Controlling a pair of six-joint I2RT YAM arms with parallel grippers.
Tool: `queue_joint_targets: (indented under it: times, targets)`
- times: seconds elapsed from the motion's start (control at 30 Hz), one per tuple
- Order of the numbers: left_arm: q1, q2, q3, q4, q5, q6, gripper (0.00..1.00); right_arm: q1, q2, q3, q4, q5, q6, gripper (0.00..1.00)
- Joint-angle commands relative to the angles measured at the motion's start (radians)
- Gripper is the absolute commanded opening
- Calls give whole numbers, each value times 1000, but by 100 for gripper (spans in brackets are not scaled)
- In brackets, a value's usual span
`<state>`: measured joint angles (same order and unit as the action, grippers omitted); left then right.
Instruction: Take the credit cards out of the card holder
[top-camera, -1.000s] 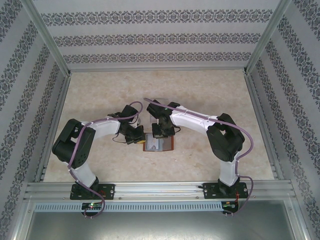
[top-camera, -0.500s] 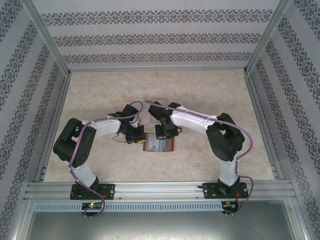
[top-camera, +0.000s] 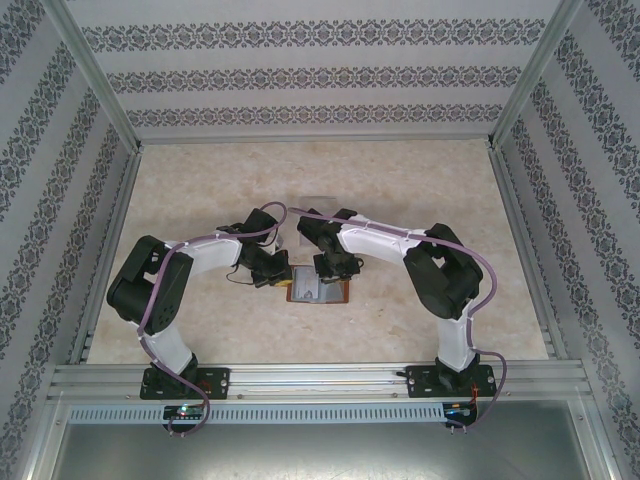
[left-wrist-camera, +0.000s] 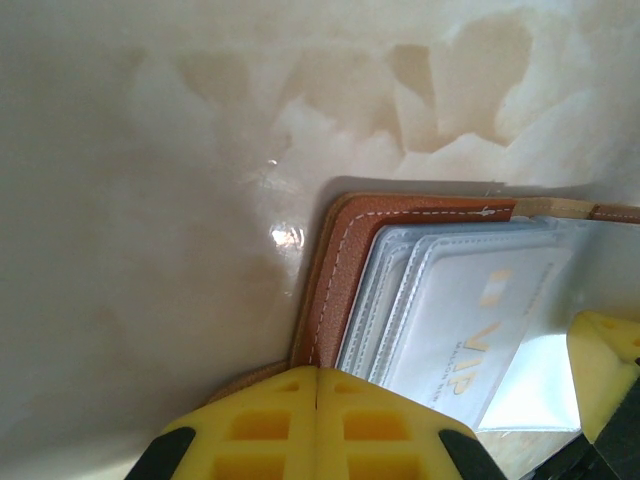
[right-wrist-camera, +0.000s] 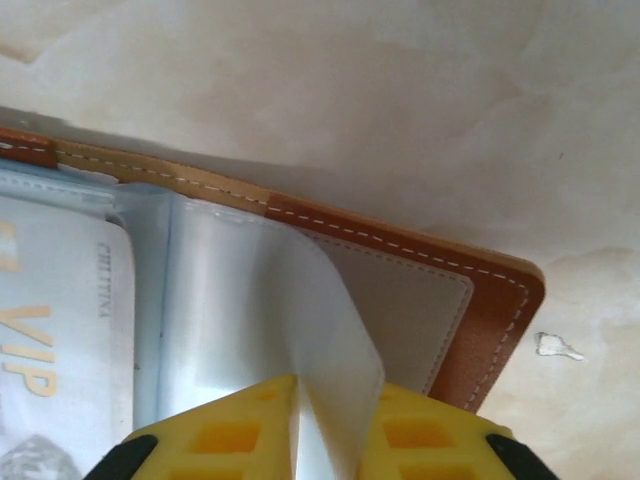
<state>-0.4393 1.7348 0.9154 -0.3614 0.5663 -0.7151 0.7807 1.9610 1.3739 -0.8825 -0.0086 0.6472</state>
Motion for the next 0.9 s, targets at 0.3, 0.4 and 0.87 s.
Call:
queue_joint_targets:
  times: [0.3, 0.4, 0.87]
  targets:
    - [-13, 23, -3, -44, -34, 9, 0, -17, 5, -32, -42, 84, -4, 35]
    - [-12, 19, -6, -47, -34, 9, 0, -23, 3, -30, -50, 94, -7, 36]
    - [-13, -30, -29, -43, -36, -6, 0, -43, -32, 0, -68, 120, -30, 36]
